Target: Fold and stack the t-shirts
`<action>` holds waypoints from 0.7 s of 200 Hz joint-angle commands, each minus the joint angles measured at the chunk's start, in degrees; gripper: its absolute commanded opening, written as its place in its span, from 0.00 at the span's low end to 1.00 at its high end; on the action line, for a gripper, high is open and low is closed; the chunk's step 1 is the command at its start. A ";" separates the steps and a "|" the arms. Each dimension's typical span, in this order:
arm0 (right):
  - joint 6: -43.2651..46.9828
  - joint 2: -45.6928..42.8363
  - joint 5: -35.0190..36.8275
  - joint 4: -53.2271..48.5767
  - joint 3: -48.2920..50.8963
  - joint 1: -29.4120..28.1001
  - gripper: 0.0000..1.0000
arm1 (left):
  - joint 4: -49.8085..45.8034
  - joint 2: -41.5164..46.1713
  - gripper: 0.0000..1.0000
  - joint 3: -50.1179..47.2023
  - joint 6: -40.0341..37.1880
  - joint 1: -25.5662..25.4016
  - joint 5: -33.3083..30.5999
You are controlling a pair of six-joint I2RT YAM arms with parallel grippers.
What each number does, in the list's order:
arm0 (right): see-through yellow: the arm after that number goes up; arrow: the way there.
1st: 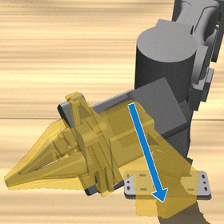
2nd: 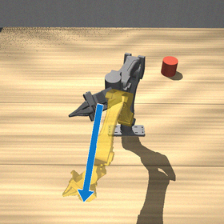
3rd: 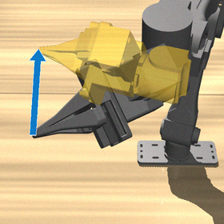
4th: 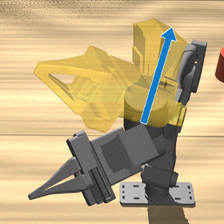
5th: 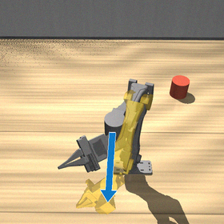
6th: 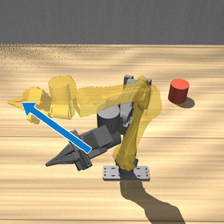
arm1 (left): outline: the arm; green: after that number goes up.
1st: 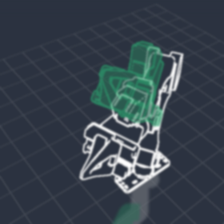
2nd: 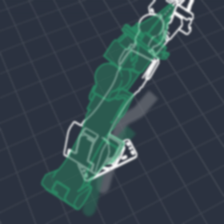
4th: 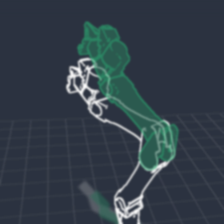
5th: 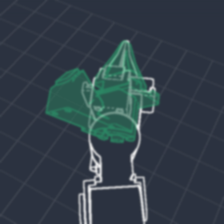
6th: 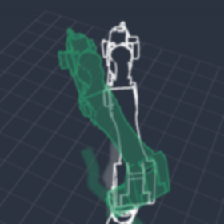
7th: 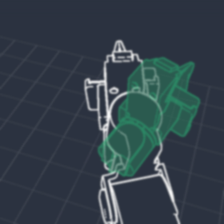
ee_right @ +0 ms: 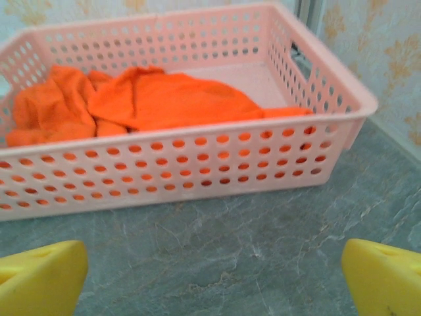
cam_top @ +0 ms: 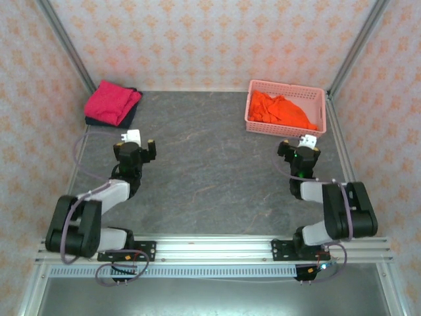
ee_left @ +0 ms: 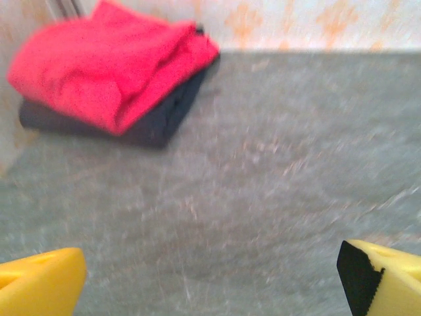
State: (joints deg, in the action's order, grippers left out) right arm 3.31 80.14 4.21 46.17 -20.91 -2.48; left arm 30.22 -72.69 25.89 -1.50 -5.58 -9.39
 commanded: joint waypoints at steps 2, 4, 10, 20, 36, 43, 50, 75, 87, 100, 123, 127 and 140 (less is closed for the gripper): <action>0.42 -8.29 -1.14 -6.38 -0.11 -0.50 0.99 | -8.65 6.41 1.00 3.00 -1.91 -2.69 -1.88; 0.17 -8.96 -1.31 -7.13 -0.23 -0.51 0.99 | -9.31 6.85 1.00 3.26 -1.95 -2.99 -1.52; -0.27 -11.21 -2.11 -9.59 -0.80 -0.58 0.99 | -10.91 7.83 1.00 3.93 -2.18 -4.27 -0.94; -1.42 -14.89 -2.99 -14.51 -2.55 -0.89 0.99 | -12.67 9.26 1.00 4.71 -2.49 -6.96 -0.90; -4.35 -19.24 -4.20 -24.70 -7.23 -1.12 0.99 | -14.37 10.90 1.00 5.78 -3.19 -12.34 -0.10; -6.03 -20.50 -4.34 -29.13 -9.68 -1.12 0.99 | -15.09 11.22 1.00 6.54 -3.49 -14.65 0.35; -7.53 -21.12 -4.56 -33.48 -12.53 -1.12 0.99 | -15.36 11.25 1.00 7.32 -3.74 -16.92 0.64; -8.90 -18.62 -9.58 -45.80 -23.86 -1.12 0.99 | -16.15 10.27 1.00 10.25 -5.98 -25.60 2.27; -9.47 -15.18 -11.70 -50.01 -29.44 -1.12 0.99 | -16.66 8.94 1.00 11.92 -6.16 -29.28 3.03; -9.50 -9.93 -12.73 -53.49 -35.33 -1.19 0.99 | -17.11 7.05 1.00 14.01 -5.58 -32.34 4.14; -8.77 1.22 -12.15 -58.22 -45.40 -1.30 0.99 | -15.56 2.87 1.00 17.53 -5.18 -36.78 4.86; -8.81 3.34 -11.91 -59.16 -47.27 -1.36 0.99 | -15.38 2.01 1.00 18.23 -5.11 -37.28 4.98; -9.36 10.28 -10.79 -63.05 -53.77 -1.45 0.99 | -15.53 -0.85 1.00 20.81 -5.01 -38.62 5.96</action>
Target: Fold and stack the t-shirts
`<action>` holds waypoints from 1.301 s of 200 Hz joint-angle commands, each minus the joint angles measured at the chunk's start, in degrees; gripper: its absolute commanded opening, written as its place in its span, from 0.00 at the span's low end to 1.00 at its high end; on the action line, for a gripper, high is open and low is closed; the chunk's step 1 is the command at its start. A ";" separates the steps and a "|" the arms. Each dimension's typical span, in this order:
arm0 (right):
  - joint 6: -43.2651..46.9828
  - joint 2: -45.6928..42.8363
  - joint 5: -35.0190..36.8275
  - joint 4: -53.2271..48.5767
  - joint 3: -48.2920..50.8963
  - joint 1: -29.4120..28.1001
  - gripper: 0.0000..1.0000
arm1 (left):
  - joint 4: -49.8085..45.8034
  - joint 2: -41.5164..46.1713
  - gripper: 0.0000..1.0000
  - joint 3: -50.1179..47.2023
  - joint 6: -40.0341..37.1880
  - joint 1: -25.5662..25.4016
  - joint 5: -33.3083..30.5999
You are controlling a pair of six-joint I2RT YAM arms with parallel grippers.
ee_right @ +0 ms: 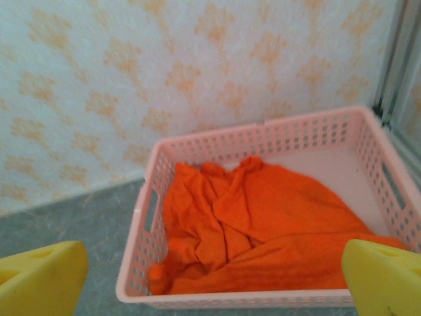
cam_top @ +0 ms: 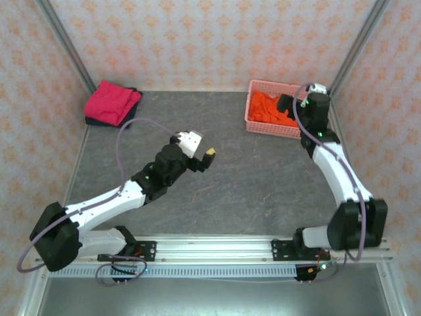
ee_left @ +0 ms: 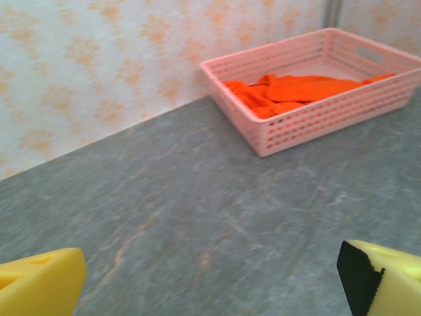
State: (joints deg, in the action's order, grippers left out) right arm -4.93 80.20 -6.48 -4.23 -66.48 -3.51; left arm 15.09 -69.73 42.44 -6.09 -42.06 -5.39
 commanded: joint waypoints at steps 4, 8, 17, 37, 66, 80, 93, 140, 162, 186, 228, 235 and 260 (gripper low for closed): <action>-1.24 12.86 0.38 -13.46 -10.12 -0.53 0.99 | -0.48 -4.65 1.00 4.99 -0.37 -2.40 2.33; -1.50 15.22 0.74 -14.31 -11.98 -0.61 0.99 | -0.54 -5.47 1.00 5.67 -0.41 -2.76 2.69; -1.85 19.39 1.58 -15.32 -15.39 -0.66 0.99 | -0.76 -7.05 1.00 7.03 -0.33 -3.46 3.31; -2.26 27.34 2.34 -15.82 -21.33 -0.89 0.99 | -1.32 -9.38 1.00 9.00 -0.07 -4.51 4.56; -2.70 37.82 3.56 -20.64 -31.43 -0.88 0.94 | -2.41 -10.25 1.00 9.68 0.19 -5.44 4.95; -2.95 41.68 3.41 -21.90 -35.34 -0.88 0.90 | -3.02 -10.07 1.00 9.60 0.34 -5.56 4.93; -3.13 45.45 3.22 -24.05 -39.23 -0.89 0.89 | -3.66 -9.70 1.00 9.55 0.29 -5.57 4.86; -3.20 56.03 3.76 -30.45 -51.92 -0.88 0.74 | -5.07 -8.26 1.00 9.17 0.02 -5.57 4.26; -2.98 59.27 3.34 -33.60 -56.50 -0.89 0.65 | -5.31 -7.71 1.00 8.97 0.37 -5.53 4.16; -2.45 61.28 1.94 -35.13 -59.32 -0.80 0.61 | -5.77 -7.00 1.00 8.98 0.64 -5.57 4.23; -0.97 64.03 -1.53 -40.95 -64.63 -0.71 0.21 | -5.80 -6.42 1.00 8.20 1.03 -5.57 4.03; -1.02 63.45 -1.59 -41.06 -64.50 -0.69 0.07 | -5.74 -6.32 1.00 8.04 1.08 -5.57 3.91; -1.19 59.89 -1.51 -40.61 -63.85 -0.71 0.00 | -5.72 -6.39 1.00 7.99 1.07 -5.57 3.45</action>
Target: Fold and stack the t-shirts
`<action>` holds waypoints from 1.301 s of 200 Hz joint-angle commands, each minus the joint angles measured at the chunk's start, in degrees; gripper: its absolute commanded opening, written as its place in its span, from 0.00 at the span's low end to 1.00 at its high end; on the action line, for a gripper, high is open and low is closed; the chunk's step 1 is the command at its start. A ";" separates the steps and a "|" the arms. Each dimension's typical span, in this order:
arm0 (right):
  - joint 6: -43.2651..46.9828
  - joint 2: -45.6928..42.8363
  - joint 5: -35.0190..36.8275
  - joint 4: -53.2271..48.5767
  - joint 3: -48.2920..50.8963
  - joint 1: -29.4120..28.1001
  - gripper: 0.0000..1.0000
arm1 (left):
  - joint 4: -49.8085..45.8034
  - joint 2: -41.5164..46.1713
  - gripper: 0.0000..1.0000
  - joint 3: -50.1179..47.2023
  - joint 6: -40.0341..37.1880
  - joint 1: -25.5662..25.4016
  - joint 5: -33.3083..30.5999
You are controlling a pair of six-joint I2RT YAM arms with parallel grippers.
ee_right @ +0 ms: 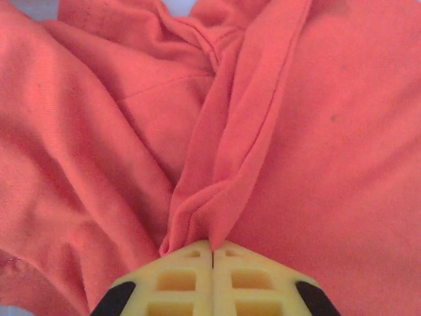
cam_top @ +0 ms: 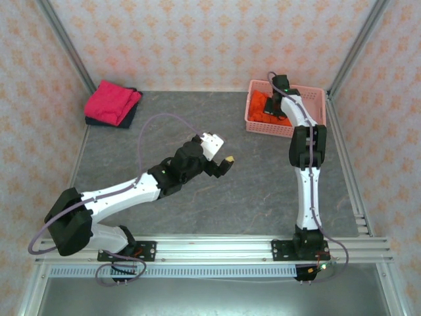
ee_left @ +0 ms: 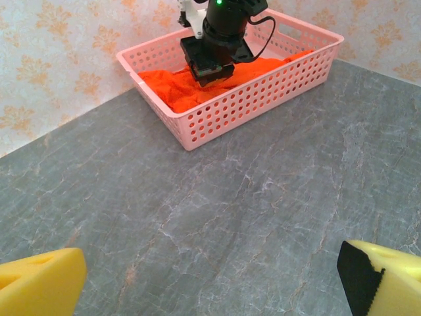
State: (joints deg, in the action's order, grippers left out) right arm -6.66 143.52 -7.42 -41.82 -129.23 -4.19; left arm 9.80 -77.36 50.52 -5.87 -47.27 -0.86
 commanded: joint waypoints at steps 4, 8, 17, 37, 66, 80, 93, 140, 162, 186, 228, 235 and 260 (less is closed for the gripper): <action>0.50 -4.13 -0.53 -2.94 -1.11 -0.03 0.00 | -0.40 1.24 1.00 0.00 0.86 -0.37 -1.15; 0.44 -4.83 -0.56 -2.83 -1.10 0.01 0.00 | -0.32 1.20 1.00 0.01 0.86 -0.36 -1.16; 0.51 -6.63 -0.64 -2.48 -1.06 -0.11 0.00 | -0.15 1.02 1.00 -0.04 0.94 -0.37 -1.09; 0.55 -10.70 -1.35 -1.51 -1.01 -0.20 0.00 | 0.12 0.82 1.00 0.01 1.23 -0.37 -1.07; 1.19 -17.04 -2.67 0.01 -0.58 -0.68 0.00 | 1.00 0.46 1.00 -0.28 1.65 -0.36 -1.50; 1.79 -19.99 -3.39 0.17 -0.65 -1.21 0.00 | 1.42 0.37 1.00 -0.25 2.07 -0.37 -1.68; 3.02 -22.80 -3.53 0.33 -0.76 -2.06 0.00 | 2.26 0.12 1.00 -0.25 2.35 -0.37 -2.07; 7.42 -33.64 -4.21 -0.80 -1.19 -5.91 0.00 | 2.49 -0.44 1.00 1.04 7.31 2.09 -3.50; 7.96 -38.14 -6.63 -1.34 -2.06 -7.17 0.00 | 3.40 -1.14 1.00 1.65 9.68 3.58 -1.75; 7.75 -42.24 -11.28 -2.37 -3.15 -8.20 0.00 | 6.10 -1.73 1.00 1.72 11.37 4.75 -2.83; 10.78 -47.85 -16.94 -5.57 -5.80 -13.89 0.00 | 7.17 -2.28 1.00 2.61 12.87 6.30 -2.80; 11.20 -48.61 -17.82 -5.87 -6.16 -14.97 0.00 | 7.20 -1.96 1.00 2.52 12.85 6.39 -2.90; 11.41 -51.49 -21.68 -4.74 -5.78 -18.00 0.00 | 7.75 -0.35 1.00 0.88 12.84 6.82 -3.44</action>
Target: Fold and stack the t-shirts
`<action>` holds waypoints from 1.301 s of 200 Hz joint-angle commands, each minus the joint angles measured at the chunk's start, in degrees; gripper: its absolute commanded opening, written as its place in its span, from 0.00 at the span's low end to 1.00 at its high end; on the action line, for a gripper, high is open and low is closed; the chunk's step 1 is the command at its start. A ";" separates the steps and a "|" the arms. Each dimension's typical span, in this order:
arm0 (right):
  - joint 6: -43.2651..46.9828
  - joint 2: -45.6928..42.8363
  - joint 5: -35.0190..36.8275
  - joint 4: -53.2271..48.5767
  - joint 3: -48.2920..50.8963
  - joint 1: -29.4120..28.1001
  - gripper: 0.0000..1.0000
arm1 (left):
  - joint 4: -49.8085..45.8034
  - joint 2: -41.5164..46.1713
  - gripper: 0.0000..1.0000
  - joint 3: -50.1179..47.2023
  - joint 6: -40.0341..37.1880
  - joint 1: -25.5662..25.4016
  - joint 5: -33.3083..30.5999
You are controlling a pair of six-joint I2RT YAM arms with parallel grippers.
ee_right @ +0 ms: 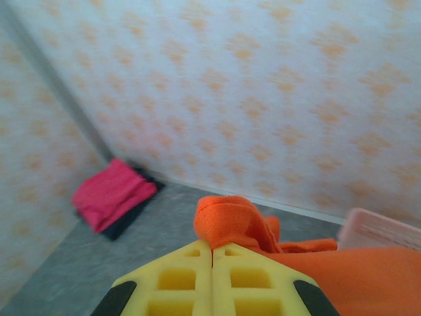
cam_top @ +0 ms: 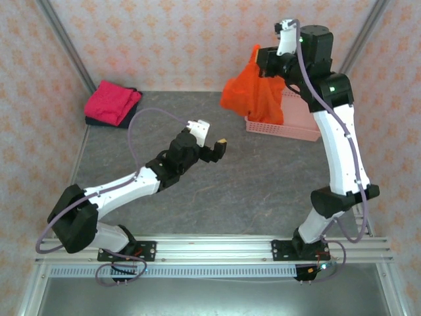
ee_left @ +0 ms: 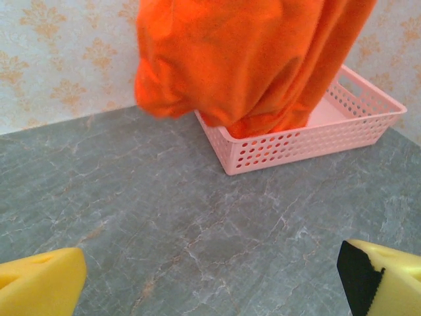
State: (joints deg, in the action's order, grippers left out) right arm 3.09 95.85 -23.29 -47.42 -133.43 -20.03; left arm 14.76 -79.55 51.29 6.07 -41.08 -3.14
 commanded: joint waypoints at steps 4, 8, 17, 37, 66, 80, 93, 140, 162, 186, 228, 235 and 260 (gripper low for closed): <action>1.43 -4.34 -6.40 1.48 -1.27 -2.45 0.00 | 2.94 2.14 1.00 -0.26 0.80 0.73 -1.17; 1.26 -4.93 -6.97 2.21 -0.75 -2.61 0.00 | 2.99 2.37 1.00 -0.59 0.71 0.81 -1.03; 0.74 -6.06 -8.23 3.85 0.49 -2.78 0.00 | 2.99 2.77 1.00 -1.07 0.36 1.00 -0.66; 0.98 -7.56 -6.95 5.90 3.71 -2.74 0.00 | 3.05 3.49 1.00 -2.28 0.09 1.17 -1.19; 1.98 -7.44 -2.02 5.93 9.95 -2.78 0.00 | 1.97 4.73 1.00 -3.62 0.78 2.08 -2.82; 1.80 -7.59 -0.24 7.24 14.68 -2.74 0.00 | 1.59 4.75 1.00 -4.30 1.28 2.87 -3.21; 1.08 -8.22 1.05 9.46 19.26 -2.82 0.00 | 1.99 4.67 1.00 -5.25 1.74 3.86 -1.61; -1.25 -9.36 5.46 14.11 28.91 -2.16 0.00 | 3.01 2.93 0.17 -6.01 2.19 4.43 7.90; -1.64 -9.50 5.58 14.27 29.36 -2.11 0.00 | 3.01 1.49 0.00 -6.16 1.51 4.42 7.98; -2.05 -11.00 3.76 14.56 30.06 -2.03 0.00 | 2.88 0.08 0.37 -6.73 1.32 4.68 6.11; -2.17 -19.66 0.97 17.79 38.00 -2.10 0.00 | 3.03 -3.52 0.85 -4.96 -0.52 5.65 9.13; -2.21 -20.94 0.97 18.11 39.10 -2.04 0.00 | 3.29 -4.65 0.89 -4.64 -0.45 5.79 9.71; -1.44 -24.52 1.82 16.69 41.34 -2.09 0.00 | 5.31 -9.71 0.97 -2.91 -0.41 6.36 15.56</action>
State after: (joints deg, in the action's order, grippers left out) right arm 1.54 75.59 -21.04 -34.17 -93.03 -22.31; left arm 17.15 -85.06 45.63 6.26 -35.40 6.50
